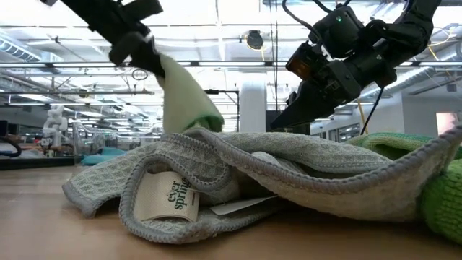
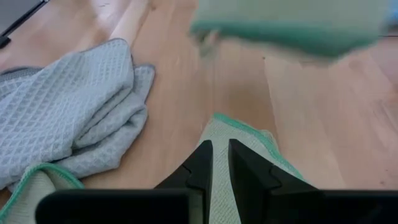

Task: Fold microfiber towels
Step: Stack the left light green microfiber cloth on top of the blue microfiber cloth

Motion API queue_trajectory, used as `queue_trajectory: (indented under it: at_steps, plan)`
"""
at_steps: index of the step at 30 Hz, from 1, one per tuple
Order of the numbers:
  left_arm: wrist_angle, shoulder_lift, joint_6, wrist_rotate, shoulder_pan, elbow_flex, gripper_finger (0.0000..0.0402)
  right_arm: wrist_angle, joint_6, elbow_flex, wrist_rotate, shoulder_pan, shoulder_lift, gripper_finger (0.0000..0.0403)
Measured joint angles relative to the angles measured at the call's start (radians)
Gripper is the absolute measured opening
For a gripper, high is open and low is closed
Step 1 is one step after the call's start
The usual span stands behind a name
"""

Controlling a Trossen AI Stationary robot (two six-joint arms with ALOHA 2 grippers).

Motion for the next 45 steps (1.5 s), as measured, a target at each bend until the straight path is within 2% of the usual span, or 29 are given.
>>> queue_trajectory:
  at_steps: [6, 10, 16, 21, 27, 32, 37, 42, 45]
  plan:
    - [-0.029, -0.173, 0.144, -0.023, 0.122, 0.0, 0.002, -0.009, -0.018, 0.0, -0.004, 0.0, 0.0, 0.0045]
    - [-0.014, -0.233, 0.162, -0.079, 0.22, 0.0, 0.0021, -0.01, -0.033, 0.0, -0.005, 0.0, 0.0, 0.0045]
    - [0.083, -0.232, 0.262, -0.124, 0.369, 0.0, 0.002, 0.021, -0.061, 0.0, -0.005, 0.0, 0.0, 0.0045]
    - [0.085, -0.2, 0.319, -0.18, 0.489, 0.0, 0.0021, 0.038, -0.067, 0.0, -0.005, -0.002, 0.0, 0.0045]
    - [0.105, -0.153, 0.36, -0.111, 0.613, 0.0, 0.0021, 0.052, -0.077, 0.0, -0.005, -0.002, 0.0, 0.0045]
    - [0.165, -0.099, 0.427, 0.024, 0.699, 0.0, 0.0022, 0.068, -0.1, 0.0, -0.005, -0.002, 0.0, 0.0045]
    - [0.251, -0.016, 0.505, 0.093, 0.777, 0.0, 0.0022, 0.081, -0.114, 0.0, -0.006, -0.015, 0.0, 0.0045]
    - [0.286, 0.025, 0.548, 0.172, 0.816, 0.0, 0.0023, 0.08, -0.105, 0.0, -0.006, -0.04, 0.0, 0.0045]
    - [0.22, 0.017, 0.549, 0.201, 0.815, 0.0, 0.0023, 0.072, -0.103, 0.0, -0.006, -0.048, 0.0, 0.0045]
